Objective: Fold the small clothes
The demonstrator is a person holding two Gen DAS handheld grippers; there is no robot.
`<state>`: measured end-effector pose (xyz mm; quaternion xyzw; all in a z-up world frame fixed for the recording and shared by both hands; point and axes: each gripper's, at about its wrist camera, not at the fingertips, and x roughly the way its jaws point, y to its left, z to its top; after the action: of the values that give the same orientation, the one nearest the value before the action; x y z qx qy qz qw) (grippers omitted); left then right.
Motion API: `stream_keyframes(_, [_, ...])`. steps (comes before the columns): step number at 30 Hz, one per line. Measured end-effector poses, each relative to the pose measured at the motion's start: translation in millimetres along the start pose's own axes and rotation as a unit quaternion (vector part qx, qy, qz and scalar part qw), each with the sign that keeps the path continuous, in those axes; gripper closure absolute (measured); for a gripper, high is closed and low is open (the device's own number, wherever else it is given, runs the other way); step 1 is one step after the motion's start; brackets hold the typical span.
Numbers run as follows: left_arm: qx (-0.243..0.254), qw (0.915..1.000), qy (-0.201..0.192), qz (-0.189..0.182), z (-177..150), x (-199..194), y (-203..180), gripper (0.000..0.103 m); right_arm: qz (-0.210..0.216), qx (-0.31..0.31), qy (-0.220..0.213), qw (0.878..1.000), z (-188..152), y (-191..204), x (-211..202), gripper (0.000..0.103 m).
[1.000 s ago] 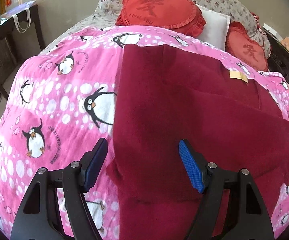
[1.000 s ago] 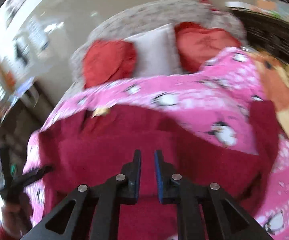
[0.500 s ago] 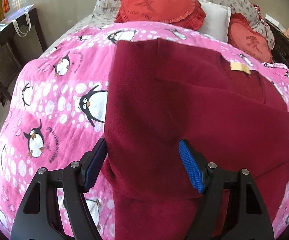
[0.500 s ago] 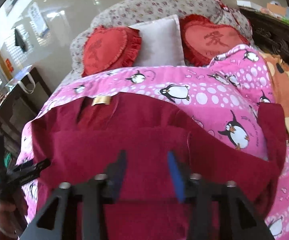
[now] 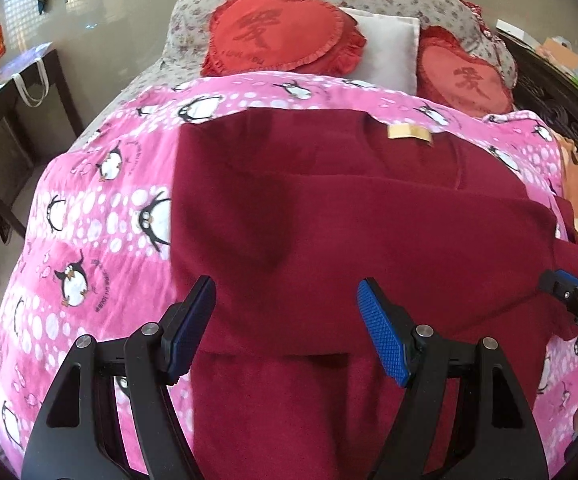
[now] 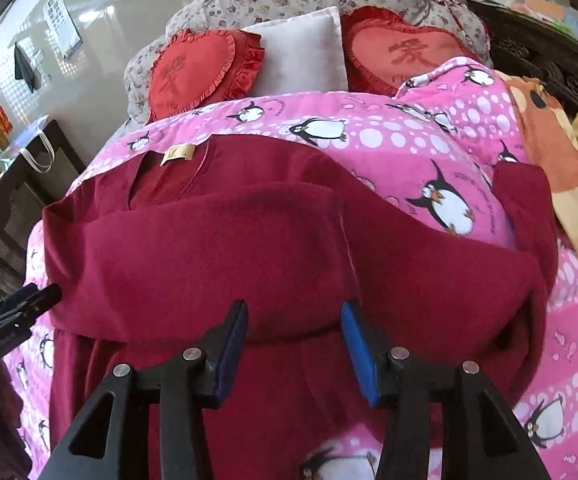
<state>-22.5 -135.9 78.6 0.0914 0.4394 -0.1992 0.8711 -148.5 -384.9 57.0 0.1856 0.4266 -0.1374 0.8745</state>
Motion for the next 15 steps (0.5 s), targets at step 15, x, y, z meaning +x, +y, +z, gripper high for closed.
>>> stream_keyframes(15, [0.01,0.9984,0.054,-0.012,-14,41,-31,0.029,0.057,0.087,0.0,0.995,-30,-73,-34,0.057])
